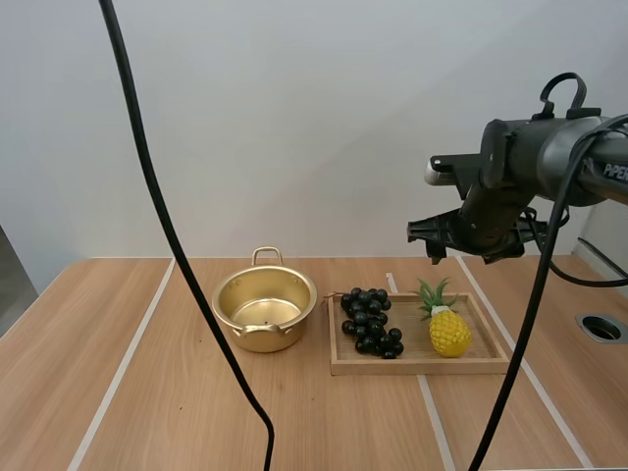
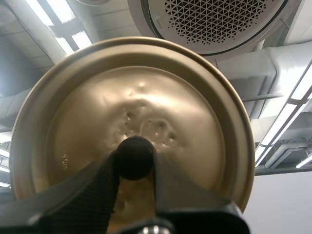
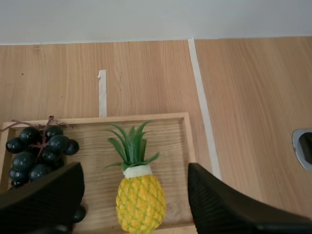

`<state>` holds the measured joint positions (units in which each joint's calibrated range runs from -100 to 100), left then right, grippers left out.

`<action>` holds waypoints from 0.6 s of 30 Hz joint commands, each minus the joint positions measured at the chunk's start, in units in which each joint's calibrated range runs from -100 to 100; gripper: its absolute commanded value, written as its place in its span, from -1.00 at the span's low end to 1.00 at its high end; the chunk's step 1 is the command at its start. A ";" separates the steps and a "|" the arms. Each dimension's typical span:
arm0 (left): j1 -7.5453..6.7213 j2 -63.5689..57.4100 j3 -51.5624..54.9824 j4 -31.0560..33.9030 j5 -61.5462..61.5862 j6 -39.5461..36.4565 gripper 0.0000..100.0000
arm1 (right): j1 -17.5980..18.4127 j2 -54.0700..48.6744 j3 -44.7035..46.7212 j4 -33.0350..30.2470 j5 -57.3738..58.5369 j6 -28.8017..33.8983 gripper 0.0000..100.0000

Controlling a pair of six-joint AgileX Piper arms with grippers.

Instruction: Open the pot, put the pineapple inside, and close it

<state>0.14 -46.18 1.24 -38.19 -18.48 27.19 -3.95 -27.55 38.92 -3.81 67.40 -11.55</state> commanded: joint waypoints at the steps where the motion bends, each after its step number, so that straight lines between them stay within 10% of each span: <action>1: -0.10 -0.28 -0.41 -0.09 0.00 0.13 -1.00 | -0.22 1.05 -0.62 1.41 2.22 0.11 1.00; 18: -0.10 -0.28 -0.41 -0.09 -1.25 0.13 -1.00 | -0.22 14.81 -0.62 0.93 6.11 -0.35 1.00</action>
<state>0.14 -46.18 1.24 -38.19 -18.48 27.19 -3.95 -13.35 38.80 -2.49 72.63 -11.55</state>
